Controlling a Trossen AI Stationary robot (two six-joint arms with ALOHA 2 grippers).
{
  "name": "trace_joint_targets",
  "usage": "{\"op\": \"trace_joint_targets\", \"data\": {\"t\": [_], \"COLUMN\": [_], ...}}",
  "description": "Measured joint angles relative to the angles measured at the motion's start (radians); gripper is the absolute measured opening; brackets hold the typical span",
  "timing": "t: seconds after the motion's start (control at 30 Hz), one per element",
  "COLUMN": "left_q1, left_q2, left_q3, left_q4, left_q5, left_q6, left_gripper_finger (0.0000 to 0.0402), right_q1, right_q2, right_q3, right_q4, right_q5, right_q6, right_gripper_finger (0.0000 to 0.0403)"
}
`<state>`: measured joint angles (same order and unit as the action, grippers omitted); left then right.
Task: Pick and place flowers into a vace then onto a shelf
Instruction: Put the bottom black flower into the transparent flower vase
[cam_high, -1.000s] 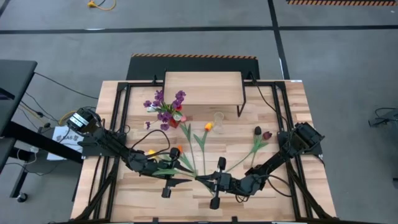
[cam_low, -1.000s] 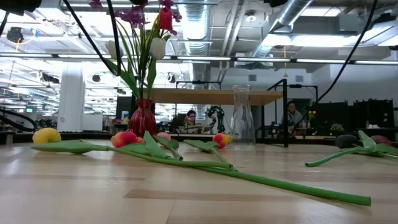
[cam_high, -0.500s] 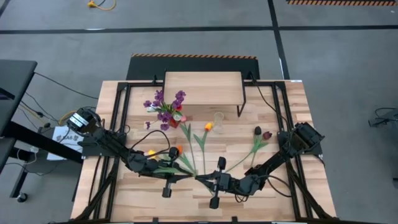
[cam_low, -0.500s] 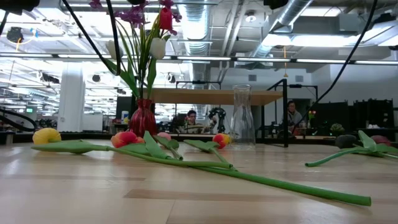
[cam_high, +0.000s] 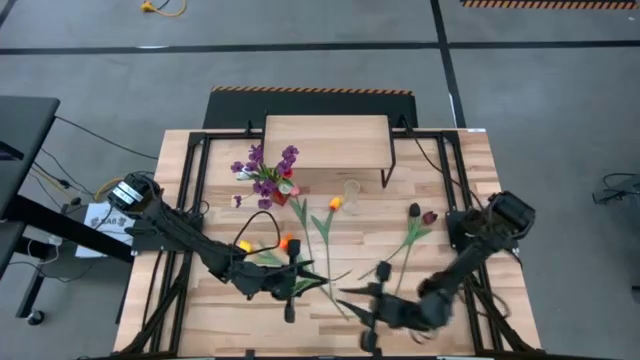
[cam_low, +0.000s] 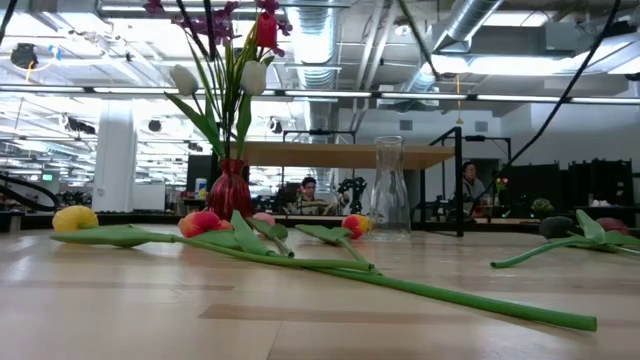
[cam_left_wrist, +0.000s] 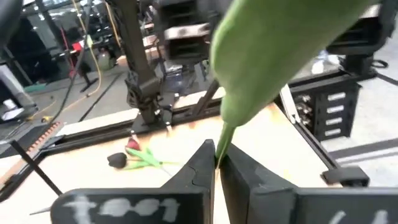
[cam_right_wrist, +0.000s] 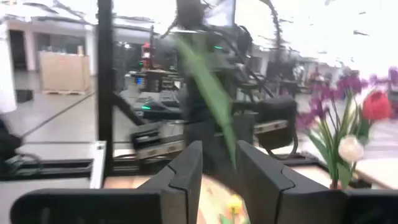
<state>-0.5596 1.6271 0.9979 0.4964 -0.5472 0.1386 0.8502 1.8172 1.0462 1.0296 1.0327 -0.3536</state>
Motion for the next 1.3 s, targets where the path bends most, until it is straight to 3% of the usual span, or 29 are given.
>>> {"op": "trace_joint_targets", "data": {"t": [0.13,0.33,0.57,0.83,1.1,1.3], "left_q1": [0.042,0.107,0.204,0.291,0.356,0.423], "left_q2": [-0.003,-0.003,-0.003,-0.003,-0.003,-0.003], "left_q3": [0.066,0.117,0.195,0.309,0.494,0.625], "left_q4": [-0.104,-0.137,-0.288,-0.457,-0.743,-0.899], "left_q5": [0.02,0.054,0.207,0.315,0.322,0.32], "left_q6": [-0.04,-0.051,-0.095,-0.092,-0.074,-0.101], "left_gripper_finger": [0.0001,0.0,0.0,0.0,0.0,0.0], "right_q1": [0.092,0.211,0.298,0.305,0.26,0.231], "right_q2": [-0.064,-0.102,-0.098,-0.097,-0.097,-0.096], "right_q3": [0.0,0.0,0.0,0.0,0.0,-0.001], "right_q4": [-0.003,-0.034,-0.12,-0.33,-0.508,-0.558], "right_q5": [0.055,0.123,0.208,0.211,0.2,0.199], "right_q6": [-0.064,-0.073,-0.023,0.184,0.386,0.443], "right_gripper_finger": [0.0093,0.0093,0.0093,0.0093,0.0093,0.0093]}}
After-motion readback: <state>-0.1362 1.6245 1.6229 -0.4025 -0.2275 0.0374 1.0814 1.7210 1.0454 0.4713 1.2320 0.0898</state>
